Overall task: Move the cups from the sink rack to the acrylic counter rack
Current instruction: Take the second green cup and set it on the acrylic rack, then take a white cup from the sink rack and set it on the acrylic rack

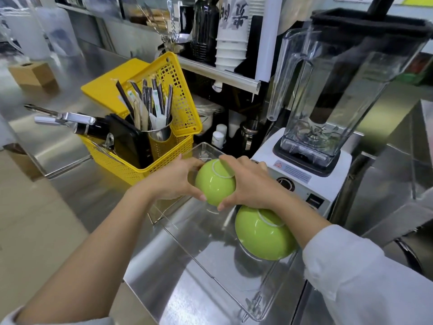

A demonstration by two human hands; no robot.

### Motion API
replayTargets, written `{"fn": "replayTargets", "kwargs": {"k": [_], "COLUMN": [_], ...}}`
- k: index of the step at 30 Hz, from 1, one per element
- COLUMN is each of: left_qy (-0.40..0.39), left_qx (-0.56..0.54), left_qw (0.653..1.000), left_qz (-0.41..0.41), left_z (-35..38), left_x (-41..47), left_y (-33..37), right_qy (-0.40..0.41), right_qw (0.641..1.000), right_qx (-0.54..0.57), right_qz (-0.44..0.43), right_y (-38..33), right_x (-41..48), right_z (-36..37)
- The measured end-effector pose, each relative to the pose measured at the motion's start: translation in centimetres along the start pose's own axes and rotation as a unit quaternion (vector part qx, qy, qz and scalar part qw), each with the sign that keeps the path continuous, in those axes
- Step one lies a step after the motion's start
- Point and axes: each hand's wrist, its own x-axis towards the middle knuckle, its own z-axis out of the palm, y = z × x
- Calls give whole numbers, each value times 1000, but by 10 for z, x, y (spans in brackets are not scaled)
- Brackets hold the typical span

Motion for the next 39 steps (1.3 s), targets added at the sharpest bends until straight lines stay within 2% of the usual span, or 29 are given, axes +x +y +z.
{"fn": "replayTargets", "kwargs": {"k": [3,7,12,15,20,26,31,39], "left_qy": [-4,0,-55,-46,57,62,-11,-128], "left_qx": [23,5,-58,-122,-58,-65,-15,-23], "left_qw": [999,1000,997,991,993,976,960,938], "left_qz": [-22,-9,-3,16,89,198,279,321], "left_z": [7,9,3,-2,4,57,118,229], "left_x": [0,-3,-10,-18,-30,-37,-44,-64], "left_y": [2,5,14,29,78,153,212,292], "right_qy": [-17,-34,-46,4,72,165,199,211], "right_qw": [1000,999,998,999,994,980,963,924], "right_qx": [3,14,7,26,79,96,104,134], "right_qz": [8,21,34,22,10,63,150,289], "right_y": [0,-1,1,6,17,45,81,134], "right_x": [-1,-1,-6,-18,-64,-147,-228,-367], "right_z": [0,-1,-3,-14,-31,-34,-26,5]}}
